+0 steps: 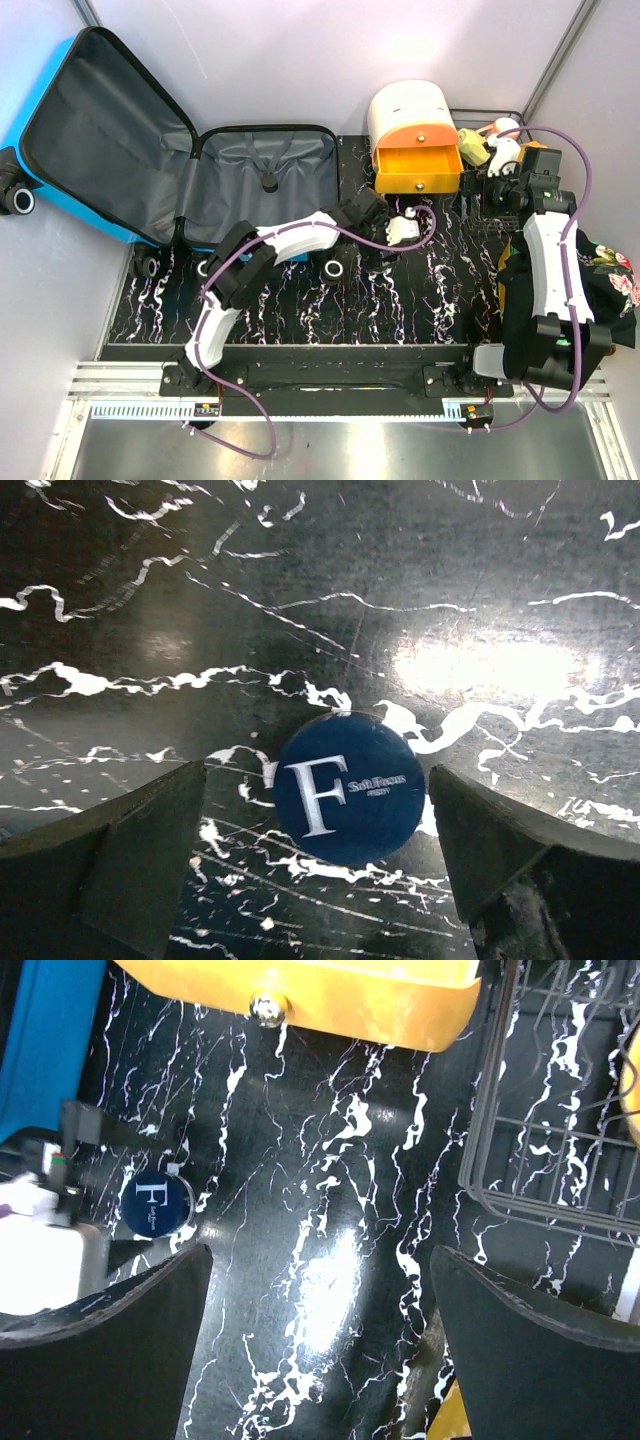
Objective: Open, take out, and arrange the luggage
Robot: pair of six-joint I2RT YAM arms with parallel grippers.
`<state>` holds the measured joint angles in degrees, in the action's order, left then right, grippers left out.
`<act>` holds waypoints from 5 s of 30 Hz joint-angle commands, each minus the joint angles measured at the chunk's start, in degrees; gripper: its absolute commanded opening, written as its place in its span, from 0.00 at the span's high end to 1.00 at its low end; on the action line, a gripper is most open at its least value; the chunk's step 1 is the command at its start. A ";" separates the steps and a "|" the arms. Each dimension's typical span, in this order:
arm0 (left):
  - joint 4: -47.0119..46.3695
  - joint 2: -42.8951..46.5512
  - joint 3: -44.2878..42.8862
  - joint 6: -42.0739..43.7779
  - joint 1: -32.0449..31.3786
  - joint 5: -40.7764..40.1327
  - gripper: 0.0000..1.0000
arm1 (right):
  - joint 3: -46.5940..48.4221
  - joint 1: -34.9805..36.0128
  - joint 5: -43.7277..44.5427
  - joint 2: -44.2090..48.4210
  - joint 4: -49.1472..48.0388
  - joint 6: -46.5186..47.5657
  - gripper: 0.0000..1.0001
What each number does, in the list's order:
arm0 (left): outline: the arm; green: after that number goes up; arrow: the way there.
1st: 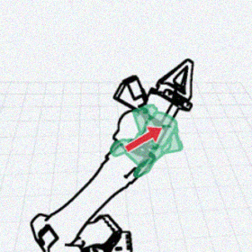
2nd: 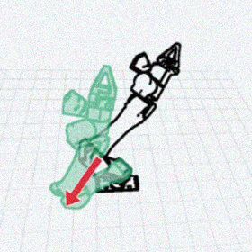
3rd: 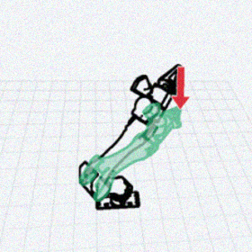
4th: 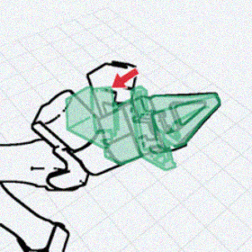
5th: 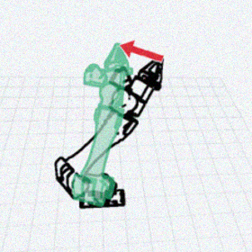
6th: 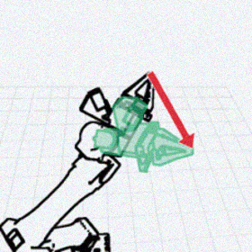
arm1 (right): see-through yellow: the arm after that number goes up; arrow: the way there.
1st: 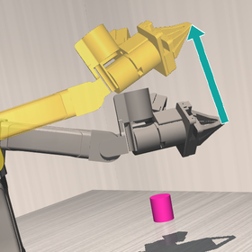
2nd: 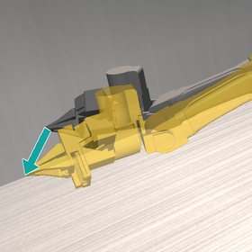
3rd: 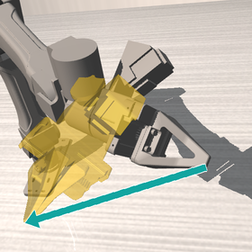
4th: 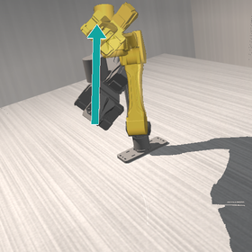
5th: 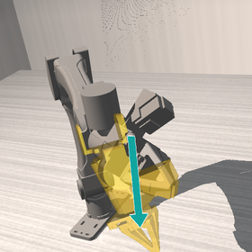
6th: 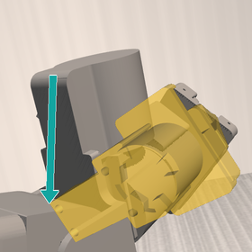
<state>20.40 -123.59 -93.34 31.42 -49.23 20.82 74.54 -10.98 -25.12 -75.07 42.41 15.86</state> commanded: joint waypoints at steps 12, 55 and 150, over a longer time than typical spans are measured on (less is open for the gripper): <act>2.71 30.68 6.94 -11.72 18.26 14.16 0.01 | -0.10 16.42 -1.09 -9.74 2.59 11.47 0.01; 3.33 34.56 13.10 -16.57 28.93 8.54 0.01 | -1.24 38.32 15.01 -32.34 -6.02 10.95 0.24; 6.75 26.47 0.18 -19.20 31.22 8.80 0.01 | 12.30 16.43 13.80 -33.76 -55.25 -15.51 0.57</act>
<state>27.77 -97.27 -88.86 11.99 -18.41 29.56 88.75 5.63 -10.55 -113.45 -1.83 2.00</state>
